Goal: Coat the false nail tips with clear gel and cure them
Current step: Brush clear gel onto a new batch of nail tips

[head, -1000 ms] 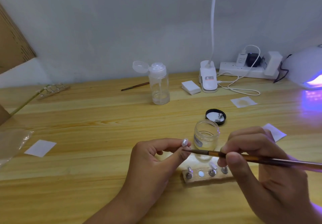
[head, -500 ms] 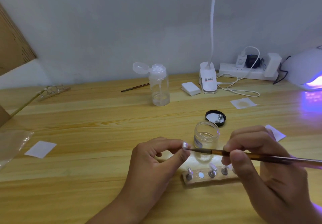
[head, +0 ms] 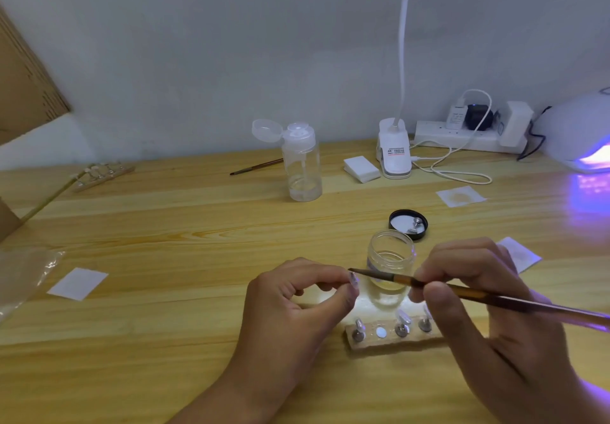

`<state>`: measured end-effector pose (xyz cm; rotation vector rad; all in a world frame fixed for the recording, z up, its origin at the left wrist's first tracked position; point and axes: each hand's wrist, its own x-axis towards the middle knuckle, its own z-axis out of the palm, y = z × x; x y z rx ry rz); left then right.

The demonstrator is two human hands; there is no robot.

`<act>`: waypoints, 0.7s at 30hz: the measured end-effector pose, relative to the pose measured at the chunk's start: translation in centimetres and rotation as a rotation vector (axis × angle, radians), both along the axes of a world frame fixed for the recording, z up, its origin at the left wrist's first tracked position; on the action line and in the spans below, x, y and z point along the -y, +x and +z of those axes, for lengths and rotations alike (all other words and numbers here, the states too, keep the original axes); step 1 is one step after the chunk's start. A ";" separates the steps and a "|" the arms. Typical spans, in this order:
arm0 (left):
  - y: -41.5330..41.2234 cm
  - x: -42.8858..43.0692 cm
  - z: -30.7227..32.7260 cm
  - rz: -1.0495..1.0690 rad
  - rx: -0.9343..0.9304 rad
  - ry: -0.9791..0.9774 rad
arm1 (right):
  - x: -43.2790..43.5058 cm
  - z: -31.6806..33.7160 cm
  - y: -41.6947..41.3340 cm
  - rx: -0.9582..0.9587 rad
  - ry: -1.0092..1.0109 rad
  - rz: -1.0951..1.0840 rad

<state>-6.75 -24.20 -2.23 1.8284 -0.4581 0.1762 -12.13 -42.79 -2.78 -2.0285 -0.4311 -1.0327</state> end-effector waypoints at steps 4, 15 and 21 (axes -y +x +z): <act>0.0 0.0 0.2 0.001 0.012 0.023 | 0.3 0.1 -0.3 0.013 0.027 0.058; 0.0 0.1 0.4 0.017 0.026 0.016 | 0.4 0.1 -0.2 0.007 -0.010 0.034; 0.0 -0.1 0.4 0.010 0.030 0.010 | 0.2 0.0 0.2 -0.002 -0.037 -0.008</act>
